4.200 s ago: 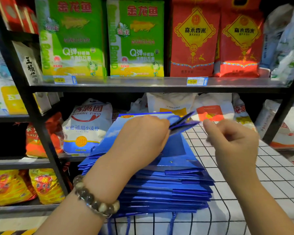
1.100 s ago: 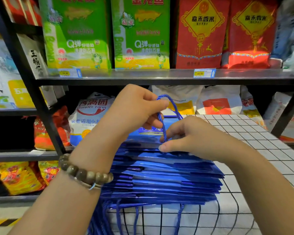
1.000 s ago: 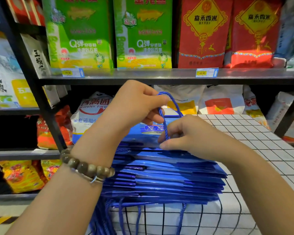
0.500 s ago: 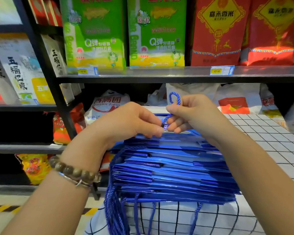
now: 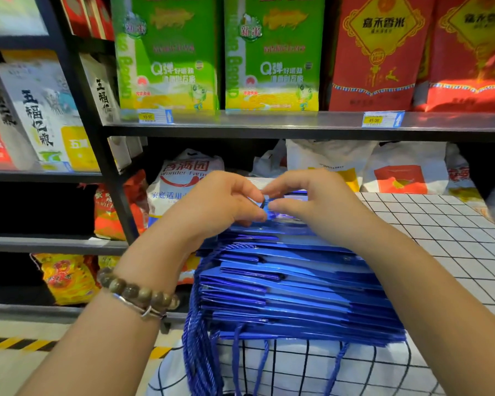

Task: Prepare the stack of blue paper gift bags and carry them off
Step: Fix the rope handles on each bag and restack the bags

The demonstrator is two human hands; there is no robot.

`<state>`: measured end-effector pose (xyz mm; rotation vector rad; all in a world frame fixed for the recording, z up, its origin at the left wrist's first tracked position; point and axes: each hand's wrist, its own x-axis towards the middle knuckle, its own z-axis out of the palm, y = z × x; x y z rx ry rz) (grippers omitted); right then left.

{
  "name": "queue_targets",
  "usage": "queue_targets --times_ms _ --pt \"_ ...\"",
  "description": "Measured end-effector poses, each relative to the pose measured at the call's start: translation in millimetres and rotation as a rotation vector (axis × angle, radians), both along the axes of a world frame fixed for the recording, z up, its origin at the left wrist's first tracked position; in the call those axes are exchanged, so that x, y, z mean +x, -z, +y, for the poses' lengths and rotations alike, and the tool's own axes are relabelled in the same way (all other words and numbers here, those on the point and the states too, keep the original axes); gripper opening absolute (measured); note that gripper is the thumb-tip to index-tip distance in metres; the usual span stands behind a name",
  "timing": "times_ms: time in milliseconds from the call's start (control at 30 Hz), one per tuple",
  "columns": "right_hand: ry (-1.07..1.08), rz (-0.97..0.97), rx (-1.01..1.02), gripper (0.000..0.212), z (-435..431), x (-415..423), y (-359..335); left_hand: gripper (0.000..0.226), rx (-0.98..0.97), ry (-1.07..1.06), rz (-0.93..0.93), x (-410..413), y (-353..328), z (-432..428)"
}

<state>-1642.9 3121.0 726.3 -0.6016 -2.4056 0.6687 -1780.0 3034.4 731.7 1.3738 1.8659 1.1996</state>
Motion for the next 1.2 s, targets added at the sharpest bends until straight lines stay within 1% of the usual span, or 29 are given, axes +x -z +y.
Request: queue_targets --times_ms 67,133,233,333,400,433,467,500,567,700,867,1033,1133,1200 --pt "0.044 0.035 -0.032 0.007 1.9 0.6 0.1 0.021 0.014 0.005 -0.056 -1.3 0.9 -1.6" --pt "0.031 0.041 -0.082 0.002 1.6 0.8 0.2 0.021 0.032 0.018 -0.089 -2.2 1.5 -3.3" --pt "0.007 0.04 -0.091 0.008 0.7 -0.1 0.4 0.019 0.033 0.031 -0.07 -4.4 2.3 -5.1" --pt "0.012 -0.031 -0.051 0.008 1.2 -1.5 3.8 0.017 0.02 0.003 0.049 -10.6 2.8 -9.9" --pt "0.006 -0.078 -0.068 0.005 3.3 -2.8 7.9 0.021 -0.054 0.019 0.14 -13.6 2.7 -15.2" --pt "0.0 -0.096 -0.086 0.012 4.2 -3.6 9.9 0.023 -0.096 0.035 0.176 -13.9 3.0 -17.5" --pt "-0.008 -0.116 -0.104 0.016 5.1 -4.4 11.5 0.024 -0.126 0.044 0.199 -13.5 3.3 -19.2" --pt "-0.014 -0.131 -0.111 0.016 5.4 -5.3 12.0 0.024 -0.142 0.046 0.211 -13.0 3.9 -19.9" --pt "-0.013 -0.13 -0.117 0.01 4.9 -6.8 11.3 0.023 -0.145 0.026 0.225 -12.0 4.8 -19.9" --pt "-0.005 -0.123 -0.113 0.01 4.9 -8.1 10.7 0.012 -0.116 0.007 0.262 -12.6 5.8 -19.9" --pt "-0.037 -0.193 -0.075 0.012 4.1 -8.9 7.0 0.009 -0.054 0.038 0.314 -14.1 8.8 -19.5" --pt "-0.08 -0.286 -0.011 0.016 7.7 -15.0 2.7 0.02 0.085 0.023 0.562 -13.1 14.7 -16.1" --pt "-0.073 -0.276 -0.08 0.018 9.3 -15.5 4.4 0.024 0.112 -0.001 0.636 -12.1 18.4 -14.6" --pt "-0.07 -0.281 -0.152 0.025 8.0 -11.4 5.7 0.024 0.113 -0.028 0.679 -10.2 20.3 -13.3"
